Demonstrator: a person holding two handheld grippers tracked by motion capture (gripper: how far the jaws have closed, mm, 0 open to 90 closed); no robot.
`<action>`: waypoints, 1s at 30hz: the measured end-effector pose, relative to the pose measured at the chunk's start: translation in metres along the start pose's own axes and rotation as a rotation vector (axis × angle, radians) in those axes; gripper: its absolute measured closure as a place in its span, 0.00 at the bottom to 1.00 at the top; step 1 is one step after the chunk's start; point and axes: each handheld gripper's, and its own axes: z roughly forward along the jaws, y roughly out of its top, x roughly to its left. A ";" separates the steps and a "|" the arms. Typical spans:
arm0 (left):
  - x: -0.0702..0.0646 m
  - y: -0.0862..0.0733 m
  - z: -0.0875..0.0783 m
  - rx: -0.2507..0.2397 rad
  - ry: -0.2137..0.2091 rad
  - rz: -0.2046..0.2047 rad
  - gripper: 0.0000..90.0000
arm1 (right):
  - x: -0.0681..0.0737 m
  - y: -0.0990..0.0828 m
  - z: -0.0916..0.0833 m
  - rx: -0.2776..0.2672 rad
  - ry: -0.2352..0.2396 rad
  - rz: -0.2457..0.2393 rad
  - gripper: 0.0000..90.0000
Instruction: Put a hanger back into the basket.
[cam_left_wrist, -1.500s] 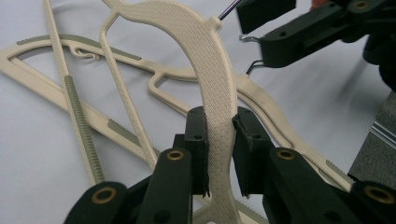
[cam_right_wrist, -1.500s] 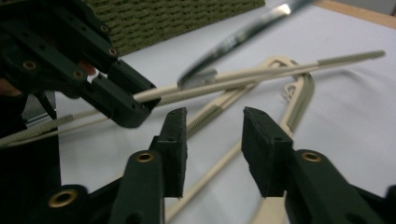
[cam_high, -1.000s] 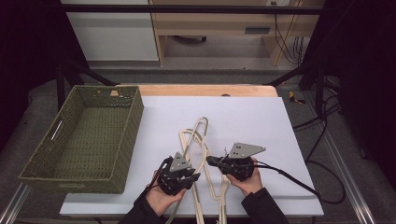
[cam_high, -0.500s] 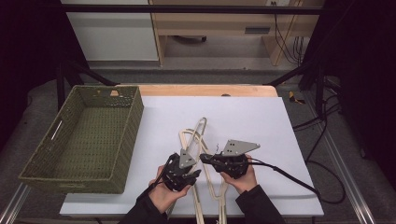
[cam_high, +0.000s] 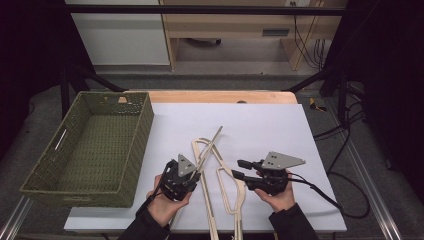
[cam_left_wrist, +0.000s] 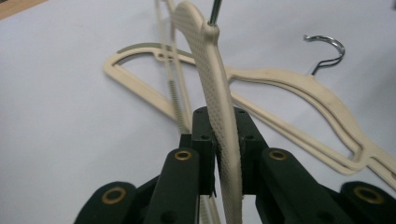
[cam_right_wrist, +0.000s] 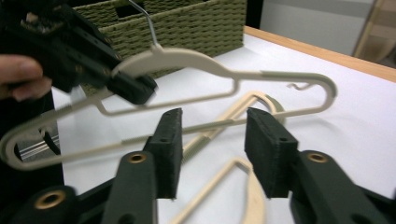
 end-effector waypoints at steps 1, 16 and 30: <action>0.004 0.000 -0.002 0.004 0.009 0.001 0.92 | -0.002 -0.002 -0.005 -0.003 -0.008 0.007 0.55; 0.047 0.011 -0.058 -0.124 -0.076 -0.006 0.95 | -0.024 -0.019 -0.053 -0.022 -0.183 0.102 0.15; 0.097 0.047 -0.127 -0.210 -0.145 0.067 0.95 | -0.030 -0.016 -0.079 -0.056 -0.268 0.119 0.03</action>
